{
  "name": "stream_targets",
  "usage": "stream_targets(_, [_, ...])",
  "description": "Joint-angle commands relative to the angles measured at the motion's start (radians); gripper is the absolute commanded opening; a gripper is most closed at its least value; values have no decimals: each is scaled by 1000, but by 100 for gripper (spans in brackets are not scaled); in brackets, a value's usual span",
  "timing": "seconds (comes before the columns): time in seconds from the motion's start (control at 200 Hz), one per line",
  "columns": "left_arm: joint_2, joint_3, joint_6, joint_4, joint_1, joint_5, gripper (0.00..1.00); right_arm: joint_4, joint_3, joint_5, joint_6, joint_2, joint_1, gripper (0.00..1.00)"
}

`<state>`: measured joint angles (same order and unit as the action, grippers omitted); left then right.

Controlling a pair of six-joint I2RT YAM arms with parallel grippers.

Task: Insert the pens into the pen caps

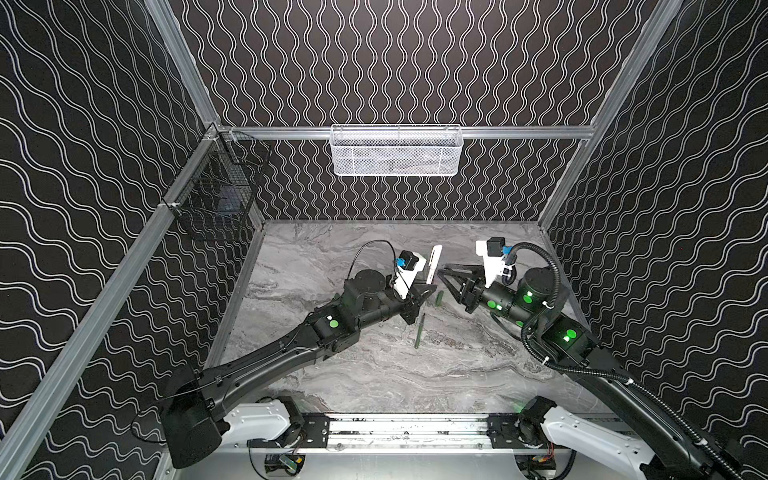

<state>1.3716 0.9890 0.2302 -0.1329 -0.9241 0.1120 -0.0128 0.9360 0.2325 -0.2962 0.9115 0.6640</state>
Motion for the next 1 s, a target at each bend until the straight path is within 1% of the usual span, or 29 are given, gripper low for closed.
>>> stream_targets(0.0, [-3,-1,-12,-25,-2,-13,0,44,18,34,-7,16,0,37])
stream_targets(0.145, [-3,0,-12,-22,-4,-11,0,54,27,67,-9,34,0,36])
stream_targets(0.325, [-1,-1,-11,-28,-5,-2,0,85,22,71,-12,55,0,35])
stream_targets(0.41, [-3,-2,-10,-29,-7,1,0,98,26,80,-18,74,0,34])
stream_targets(0.511, [-2,-2,-10,-28,-7,1,0,123,28,105,-35,92,0,28])
stream_targets(0.631, [1,2,-11,-20,-9,-6,0,132,33,121,-47,102,1,13])
stream_targets(0.711, [1,6,-5,-11,-9,-23,0,152,21,122,-56,94,1,8])
stream_targets(0.756, [4,9,-2,-3,-9,-27,15,163,15,121,-61,91,1,7])
stream_targets(0.791, [5,12,-2,0,-9,-26,32,171,12,121,-65,89,1,8])
stream_targets(0.821, [5,13,-2,2,-9,-28,44,174,11,122,-71,90,2,8])
stream_targets(0.896, [-4,6,0,-3,-10,-44,62,182,11,107,-76,90,2,8])
stream_targets(0.946, [-16,-5,3,-14,-10,-65,69,187,10,82,-77,88,0,8])
stream_targets(0.996, [-26,-15,0,-25,-10,-81,74,188,17,51,-74,89,0,7])
